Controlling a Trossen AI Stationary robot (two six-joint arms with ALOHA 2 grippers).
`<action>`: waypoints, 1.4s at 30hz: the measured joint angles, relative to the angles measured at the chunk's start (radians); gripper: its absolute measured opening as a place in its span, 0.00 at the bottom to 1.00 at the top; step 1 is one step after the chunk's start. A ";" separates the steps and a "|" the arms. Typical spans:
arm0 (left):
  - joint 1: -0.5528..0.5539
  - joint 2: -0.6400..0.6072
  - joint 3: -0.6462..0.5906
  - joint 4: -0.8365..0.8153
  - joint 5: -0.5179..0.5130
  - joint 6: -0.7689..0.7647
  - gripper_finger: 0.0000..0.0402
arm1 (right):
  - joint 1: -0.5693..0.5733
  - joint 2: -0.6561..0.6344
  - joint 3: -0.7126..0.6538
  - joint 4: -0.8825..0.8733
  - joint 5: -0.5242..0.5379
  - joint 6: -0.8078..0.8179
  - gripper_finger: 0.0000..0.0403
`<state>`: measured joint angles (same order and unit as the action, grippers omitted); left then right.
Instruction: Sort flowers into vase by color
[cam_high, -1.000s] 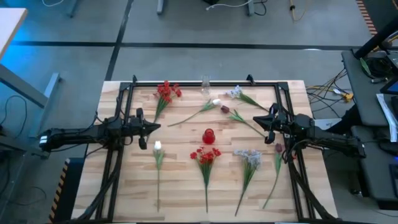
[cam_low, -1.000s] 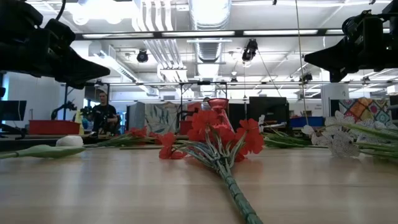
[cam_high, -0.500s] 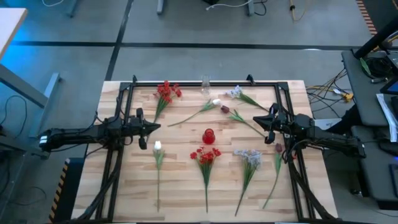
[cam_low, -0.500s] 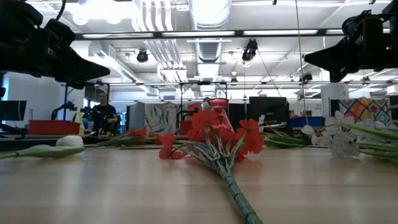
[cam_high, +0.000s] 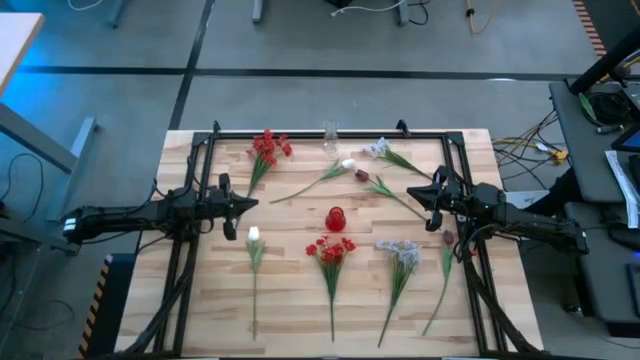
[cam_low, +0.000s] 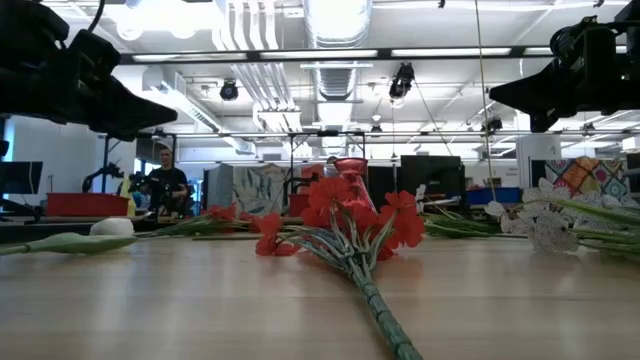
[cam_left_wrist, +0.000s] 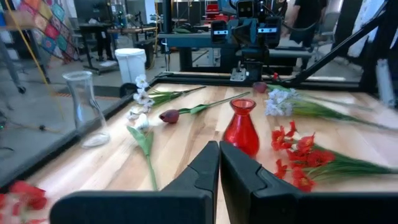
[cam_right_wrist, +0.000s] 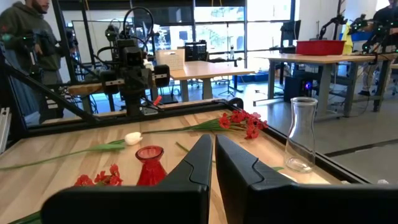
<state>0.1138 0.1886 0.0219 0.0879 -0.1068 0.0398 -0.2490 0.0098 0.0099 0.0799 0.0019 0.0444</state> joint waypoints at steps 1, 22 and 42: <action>0.000 0.000 0.000 0.000 -0.007 0.014 0.00 | 0.000 0.000 0.000 0.000 0.000 0.000 0.03; 0.004 0.063 0.078 0.343 -0.209 -0.472 0.00 | 0.000 0.000 0.000 0.000 0.000 0.000 0.03; 0.355 0.647 0.578 -0.589 0.148 -0.678 0.00 | 0.000 0.000 0.000 0.000 0.000 0.000 0.03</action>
<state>0.4683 0.8355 0.5995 -0.5013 0.0408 -0.6381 -0.2491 0.0101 0.0100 0.0799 0.0021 0.0444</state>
